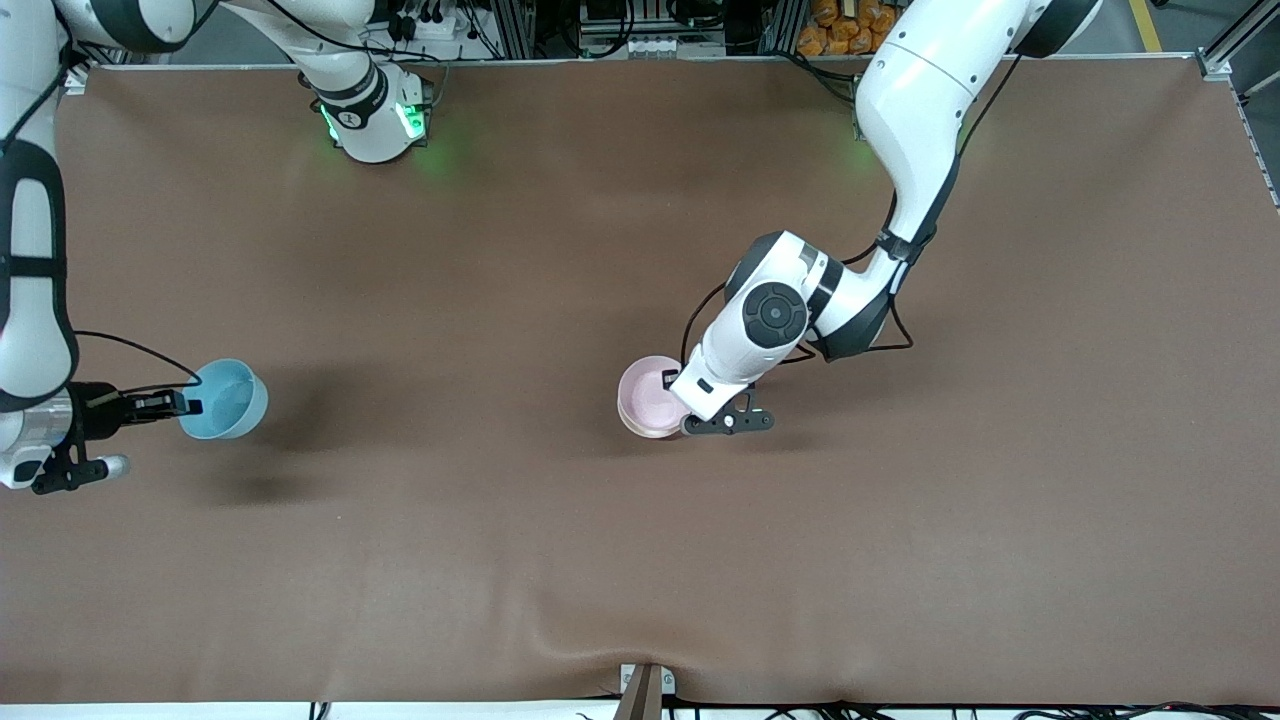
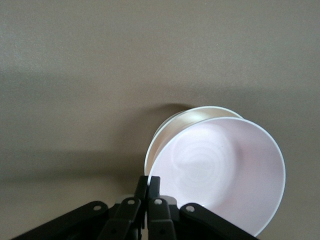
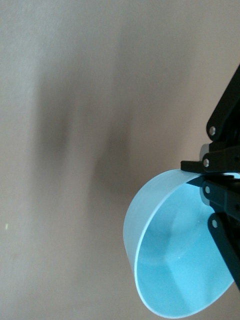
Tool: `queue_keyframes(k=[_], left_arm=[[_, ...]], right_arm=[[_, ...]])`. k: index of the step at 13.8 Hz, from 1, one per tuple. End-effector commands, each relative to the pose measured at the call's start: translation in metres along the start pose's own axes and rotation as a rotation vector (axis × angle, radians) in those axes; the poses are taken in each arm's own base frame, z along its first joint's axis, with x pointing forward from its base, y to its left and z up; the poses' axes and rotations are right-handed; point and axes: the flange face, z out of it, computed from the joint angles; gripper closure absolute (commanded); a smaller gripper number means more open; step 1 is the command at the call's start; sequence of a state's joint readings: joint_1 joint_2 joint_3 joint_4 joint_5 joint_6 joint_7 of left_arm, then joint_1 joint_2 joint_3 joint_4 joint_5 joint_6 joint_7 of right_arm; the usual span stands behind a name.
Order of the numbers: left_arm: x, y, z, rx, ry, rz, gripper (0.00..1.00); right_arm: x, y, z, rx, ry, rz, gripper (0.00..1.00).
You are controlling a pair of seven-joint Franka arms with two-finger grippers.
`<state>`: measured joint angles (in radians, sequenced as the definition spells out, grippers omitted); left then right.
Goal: Stack pink and blue bowls on white bowl
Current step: 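Lower the pink bowl into the white bowl while the right gripper lifts the blue bowl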
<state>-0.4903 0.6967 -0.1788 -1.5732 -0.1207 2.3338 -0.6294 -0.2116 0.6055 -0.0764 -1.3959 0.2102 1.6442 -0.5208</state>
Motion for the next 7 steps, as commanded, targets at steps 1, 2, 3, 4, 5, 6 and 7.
queue_keyframes(k=[1, 2, 3, 4, 5, 6, 7], left_arm=[[-0.003, 0.006, -0.004, 0.0, 0.038, 0.003, 1.0], [-0.002, 0.006, -0.003, -0.004, 0.041, 0.003, 1.0], [-0.001, 0.007, -0.002, -0.01, 0.05, 0.004, 1.0], [0.0, 0.006, 0.001, -0.012, 0.053, 0.003, 1.0], [0.0, 0.005, 0.003, -0.01, 0.05, 0.002, 1.0], [0.0, 0.004, 0.004, -0.009, 0.05, 0.001, 1.0], [-0.001, 0.003, 0.005, -0.007, 0.047, 0.0, 1.0]], right_arm=[[-0.003, -0.043, -0.027, -0.003, 0.02, 0.01, 1.0], [-0.003, -0.061, -0.037, 0.004, 0.028, 0.024, 1.0], [-0.004, -0.079, -0.046, 0.023, 0.033, 0.059, 1.0], [-0.003, -0.098, -0.049, 0.039, 0.028, 0.08, 1.0], [-0.001, -0.117, -0.053, 0.055, 0.037, 0.094, 1.0], [-0.001, -0.131, -0.056, 0.061, 0.043, 0.111, 1.0], [0.0, -0.141, -0.057, 0.068, 0.044, 0.118, 1.0]])
